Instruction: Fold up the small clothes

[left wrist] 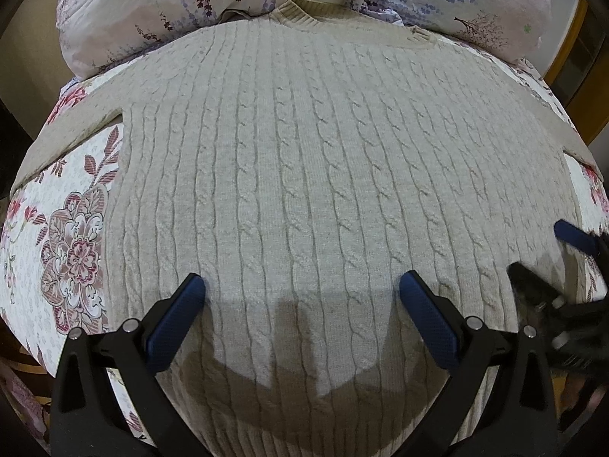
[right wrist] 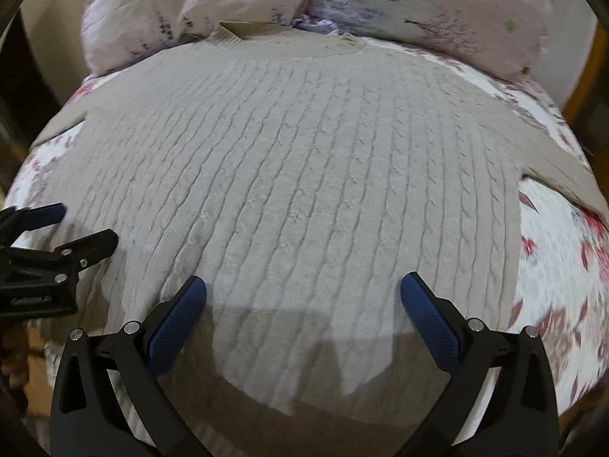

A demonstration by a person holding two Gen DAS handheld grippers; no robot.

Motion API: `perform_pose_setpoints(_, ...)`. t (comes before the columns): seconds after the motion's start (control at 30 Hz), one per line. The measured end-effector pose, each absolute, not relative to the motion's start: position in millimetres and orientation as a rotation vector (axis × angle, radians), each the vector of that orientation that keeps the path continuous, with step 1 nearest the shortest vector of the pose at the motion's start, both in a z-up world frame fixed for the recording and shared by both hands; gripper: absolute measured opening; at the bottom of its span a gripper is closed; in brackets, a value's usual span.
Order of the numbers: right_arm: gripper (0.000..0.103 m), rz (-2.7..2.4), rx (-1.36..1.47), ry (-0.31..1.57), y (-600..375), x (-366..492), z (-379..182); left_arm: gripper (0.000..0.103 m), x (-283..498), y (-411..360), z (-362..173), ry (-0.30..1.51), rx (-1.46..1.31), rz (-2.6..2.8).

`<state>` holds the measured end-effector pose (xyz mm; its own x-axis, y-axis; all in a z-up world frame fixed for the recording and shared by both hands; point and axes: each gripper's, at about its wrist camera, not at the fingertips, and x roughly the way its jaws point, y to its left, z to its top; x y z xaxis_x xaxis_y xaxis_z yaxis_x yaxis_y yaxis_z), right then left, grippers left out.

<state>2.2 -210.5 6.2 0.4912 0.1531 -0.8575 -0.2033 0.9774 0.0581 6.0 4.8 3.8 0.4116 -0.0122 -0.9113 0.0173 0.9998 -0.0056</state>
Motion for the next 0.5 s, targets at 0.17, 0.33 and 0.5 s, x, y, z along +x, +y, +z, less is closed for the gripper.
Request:
perform_pose_setpoints(0.17, 0.097, 0.035, 0.280, 0.888, -346.9, 33.2, 40.6, 0.101, 10.6, 23.6, 12.6, 1.116, -0.096, 0.023)
perform_pose_setpoints(0.33, 0.066, -0.312, 0.830, 0.803, -550.7, 56.5, 28.9, 0.101, 16.3, 51.3, 24.2, 1.038, -0.189, 0.065)
perform_pose_setpoints(0.5, 0.054, -0.456, 1.087, 0.772, -636.8, 58.8, -4.7, 0.101, 26.7, 82.1, 33.6, 1.003, -0.227, 0.173)
